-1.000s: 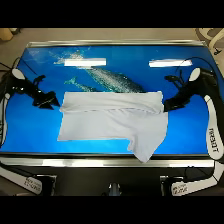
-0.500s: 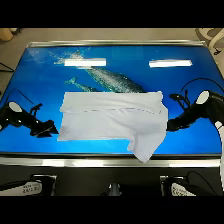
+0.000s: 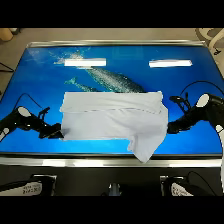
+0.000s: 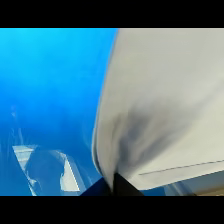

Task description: Fold the shirts.

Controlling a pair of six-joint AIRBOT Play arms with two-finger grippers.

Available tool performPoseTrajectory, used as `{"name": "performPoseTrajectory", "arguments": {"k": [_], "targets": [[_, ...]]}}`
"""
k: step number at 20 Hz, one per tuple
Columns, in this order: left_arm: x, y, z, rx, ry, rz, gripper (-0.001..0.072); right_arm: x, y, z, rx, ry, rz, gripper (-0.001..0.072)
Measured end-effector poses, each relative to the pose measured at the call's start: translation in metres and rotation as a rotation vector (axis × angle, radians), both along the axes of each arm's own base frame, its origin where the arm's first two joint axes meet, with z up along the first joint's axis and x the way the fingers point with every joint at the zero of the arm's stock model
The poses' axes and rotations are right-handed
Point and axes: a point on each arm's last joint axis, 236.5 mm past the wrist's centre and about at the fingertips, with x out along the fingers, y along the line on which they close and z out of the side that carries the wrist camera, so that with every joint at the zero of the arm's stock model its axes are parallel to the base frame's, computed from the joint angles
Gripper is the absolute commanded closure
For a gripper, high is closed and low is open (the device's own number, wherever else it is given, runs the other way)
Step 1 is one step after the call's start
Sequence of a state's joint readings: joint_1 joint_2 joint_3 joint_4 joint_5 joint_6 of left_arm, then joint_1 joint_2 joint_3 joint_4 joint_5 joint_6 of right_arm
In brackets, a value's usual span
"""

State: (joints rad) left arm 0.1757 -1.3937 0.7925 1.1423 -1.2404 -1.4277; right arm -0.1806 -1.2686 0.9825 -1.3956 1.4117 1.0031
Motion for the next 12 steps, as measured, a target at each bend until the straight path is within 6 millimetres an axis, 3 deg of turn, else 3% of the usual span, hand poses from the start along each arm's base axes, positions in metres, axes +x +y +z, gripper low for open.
{"name": "performPoseTrajectory", "arguments": {"k": [3, 7, 12], "targets": [[0.0, -0.001, 0.0, 0.0, -0.002, 0.0, 0.068, -0.024, 0.01, -0.008, 0.035, 0.04, 0.015, 0.0298], [0.001, -0.002, -0.001, 0.001, -0.01, -0.009, 0.068, -0.061, 0.026, -0.035, 0.084, 0.088, -0.006, 0.0301], [0.002, -0.001, -0.001, 0.002, -0.016, -0.013, 0.068, -0.062, 0.053, -0.054, 0.18, 0.043, -0.096, 0.0336]]}}
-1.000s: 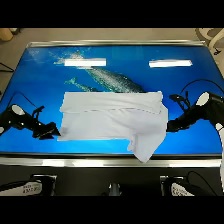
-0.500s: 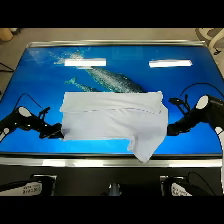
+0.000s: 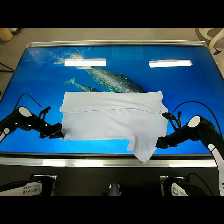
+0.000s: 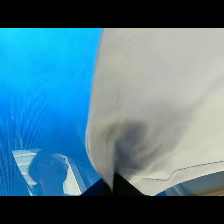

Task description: Fold the shirts.

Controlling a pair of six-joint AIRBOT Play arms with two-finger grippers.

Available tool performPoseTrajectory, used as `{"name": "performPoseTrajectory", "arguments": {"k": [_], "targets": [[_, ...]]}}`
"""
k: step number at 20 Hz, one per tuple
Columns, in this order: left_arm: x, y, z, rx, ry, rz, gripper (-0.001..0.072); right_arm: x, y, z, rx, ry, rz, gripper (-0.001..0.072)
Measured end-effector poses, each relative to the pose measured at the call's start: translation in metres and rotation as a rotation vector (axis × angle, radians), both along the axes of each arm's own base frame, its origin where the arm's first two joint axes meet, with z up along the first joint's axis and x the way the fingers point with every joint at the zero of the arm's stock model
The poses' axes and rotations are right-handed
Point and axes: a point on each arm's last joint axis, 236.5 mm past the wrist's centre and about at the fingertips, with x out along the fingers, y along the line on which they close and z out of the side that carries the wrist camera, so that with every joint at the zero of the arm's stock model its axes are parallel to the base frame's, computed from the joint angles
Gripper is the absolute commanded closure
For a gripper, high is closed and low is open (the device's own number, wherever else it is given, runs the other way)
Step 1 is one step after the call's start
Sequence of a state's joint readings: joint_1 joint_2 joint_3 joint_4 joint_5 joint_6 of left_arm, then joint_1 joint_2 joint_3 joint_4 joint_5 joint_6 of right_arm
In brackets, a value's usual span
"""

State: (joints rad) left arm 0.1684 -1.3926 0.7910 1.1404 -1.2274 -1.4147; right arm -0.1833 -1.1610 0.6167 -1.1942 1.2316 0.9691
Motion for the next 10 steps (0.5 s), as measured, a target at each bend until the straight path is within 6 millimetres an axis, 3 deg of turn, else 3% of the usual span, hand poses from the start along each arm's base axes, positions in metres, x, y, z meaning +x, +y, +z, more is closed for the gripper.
{"name": "performPoseTrajectory", "arguments": {"k": [3, 4, 5, 10], "targets": [[0.0, 0.0, 0.0, 0.0, 0.0, -0.001, 0.068, 0.004, 0.007, -0.007, 0.025, -0.003, -0.053, 0.0457], [0.0, 0.0, 0.0, 0.001, 0.0, -0.002, 0.068, 0.006, 0.008, -0.009, 0.03, -0.004, -0.066, 0.0546], [0.0, 0.0, 0.0, 0.001, 0.0, -0.002, 0.068, 0.008, 0.009, -0.011, 0.032, -0.01, -0.079, 0.0689], [0.006, 0.003, 0.002, 0.012, -0.029, -0.025, 0.0682, 0.025, 0.005, -0.009, 0.022, -0.063, -0.079, 0.0696]]}}
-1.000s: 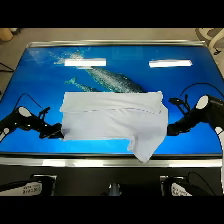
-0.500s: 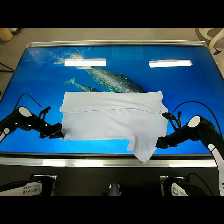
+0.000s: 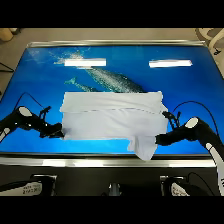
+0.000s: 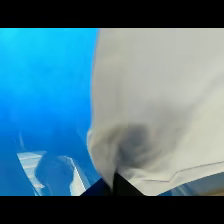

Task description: Fold the shirts.

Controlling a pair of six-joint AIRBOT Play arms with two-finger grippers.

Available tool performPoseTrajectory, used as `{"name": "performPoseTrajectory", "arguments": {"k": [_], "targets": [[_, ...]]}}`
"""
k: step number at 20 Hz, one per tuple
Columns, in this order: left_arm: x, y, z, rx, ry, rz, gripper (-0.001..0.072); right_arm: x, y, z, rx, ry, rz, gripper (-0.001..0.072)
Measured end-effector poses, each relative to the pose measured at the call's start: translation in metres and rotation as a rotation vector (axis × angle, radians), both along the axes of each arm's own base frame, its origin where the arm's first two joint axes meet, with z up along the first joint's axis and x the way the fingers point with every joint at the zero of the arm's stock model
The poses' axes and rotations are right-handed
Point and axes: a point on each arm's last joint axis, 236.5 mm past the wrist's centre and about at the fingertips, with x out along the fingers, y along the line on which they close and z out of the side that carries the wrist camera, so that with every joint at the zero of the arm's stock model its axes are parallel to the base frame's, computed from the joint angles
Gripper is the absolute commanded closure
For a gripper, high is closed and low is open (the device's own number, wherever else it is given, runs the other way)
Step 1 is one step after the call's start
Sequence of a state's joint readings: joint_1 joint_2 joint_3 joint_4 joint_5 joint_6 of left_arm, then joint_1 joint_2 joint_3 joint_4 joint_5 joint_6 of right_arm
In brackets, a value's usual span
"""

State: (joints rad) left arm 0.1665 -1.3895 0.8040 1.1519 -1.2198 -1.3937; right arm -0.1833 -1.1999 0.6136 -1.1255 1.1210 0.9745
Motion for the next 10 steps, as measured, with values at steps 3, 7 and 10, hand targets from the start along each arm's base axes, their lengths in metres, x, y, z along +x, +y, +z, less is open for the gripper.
{"name": "performPoseTrajectory", "arguments": {"k": [3, 7, 10], "targets": [[0.029, 0.005, 0.023, 0.015, -0.11, -0.013, 0.0686, 0.033, -0.001, 0.031, 0.01, -0.091, 0.041, 0.0696], [0.088, 0.011, 0.069, 0.026, -0.279, 0.022, 0.0685, 0.115, -0.014, 0.088, -0.028, -0.321, 0.033, 0.0696], [0.136, 0.016, 0.091, 0.027, -0.359, 0.067, 0.0684, 0.172, -0.024, 0.107, -0.044, -0.413, 0.02, 0.0695]]}}
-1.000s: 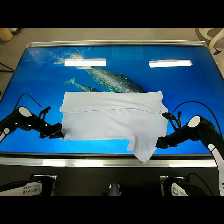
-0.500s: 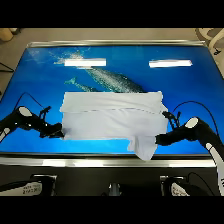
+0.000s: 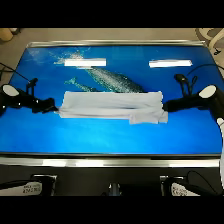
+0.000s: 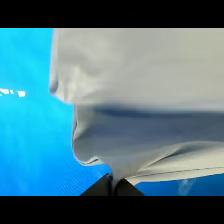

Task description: Fold the shirts.

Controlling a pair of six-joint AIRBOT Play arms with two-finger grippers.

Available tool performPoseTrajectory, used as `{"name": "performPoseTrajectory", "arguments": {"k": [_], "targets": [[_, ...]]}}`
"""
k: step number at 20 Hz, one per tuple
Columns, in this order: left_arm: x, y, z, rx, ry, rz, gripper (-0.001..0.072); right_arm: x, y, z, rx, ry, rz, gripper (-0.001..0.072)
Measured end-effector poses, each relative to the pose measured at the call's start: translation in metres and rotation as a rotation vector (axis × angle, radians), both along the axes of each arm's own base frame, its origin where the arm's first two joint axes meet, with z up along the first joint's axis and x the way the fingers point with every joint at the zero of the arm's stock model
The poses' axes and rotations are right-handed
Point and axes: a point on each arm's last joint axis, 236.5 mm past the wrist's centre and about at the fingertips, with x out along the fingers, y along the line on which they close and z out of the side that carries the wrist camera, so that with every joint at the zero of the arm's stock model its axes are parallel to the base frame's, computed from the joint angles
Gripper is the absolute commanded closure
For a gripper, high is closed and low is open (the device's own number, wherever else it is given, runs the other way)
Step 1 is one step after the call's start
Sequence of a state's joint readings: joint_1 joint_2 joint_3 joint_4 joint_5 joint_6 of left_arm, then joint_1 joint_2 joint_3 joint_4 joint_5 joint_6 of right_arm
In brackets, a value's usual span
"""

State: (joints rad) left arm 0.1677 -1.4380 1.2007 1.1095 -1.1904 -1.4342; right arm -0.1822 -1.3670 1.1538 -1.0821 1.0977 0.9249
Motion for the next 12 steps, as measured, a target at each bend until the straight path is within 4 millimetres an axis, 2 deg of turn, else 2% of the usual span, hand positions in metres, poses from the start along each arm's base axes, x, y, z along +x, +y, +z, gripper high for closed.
{"name": "performPoseTrajectory", "arguments": {"k": [2, 5, 7, 9, 10, 11, 12], "targets": [[0.028, 0.002, 0.004, -0.011, -0.019, 0.021, 0.0684, 0.032, -0.004, 0.0, 0.005, -0.031, -0.012, 0.0695], [0.064, 0.0, -0.004, -0.04, -0.018, 0.033, 0.0683, 0.074, -0.005, -0.008, 0.035, -0.077, -0.047, 0.0693], [0.085, -0.003, -0.017, -0.06, -0.004, 0.047, 0.0683, 0.094, -0.001, -0.021, 0.045, -0.092, -0.061, 0.0691], [0.094, -0.004, -0.036, -0.077, 0.032, 0.069, 0.0665, 0.105, 0.008, -0.038, 0.049, -0.09, -0.06, 0.069], [0.097, -0.005, -0.046, -0.084, 0.054, 0.08, 0.0515, 0.108, 0.013, -0.047, 0.05, -0.085, -0.056, 0.0676], [0.098, -0.006, -0.054, -0.095, 0.074, 0.09, 0.0267, 0.11, 0.016, -0.054, 0.05, -0.079, -0.052, 0.0524], [0.1, -0.007, -0.058, -0.104, 0.083, 0.098, 0.0159, 0.112, 0.018, -0.057, 0.05, -0.082, -0.053, 0.0294]]}}
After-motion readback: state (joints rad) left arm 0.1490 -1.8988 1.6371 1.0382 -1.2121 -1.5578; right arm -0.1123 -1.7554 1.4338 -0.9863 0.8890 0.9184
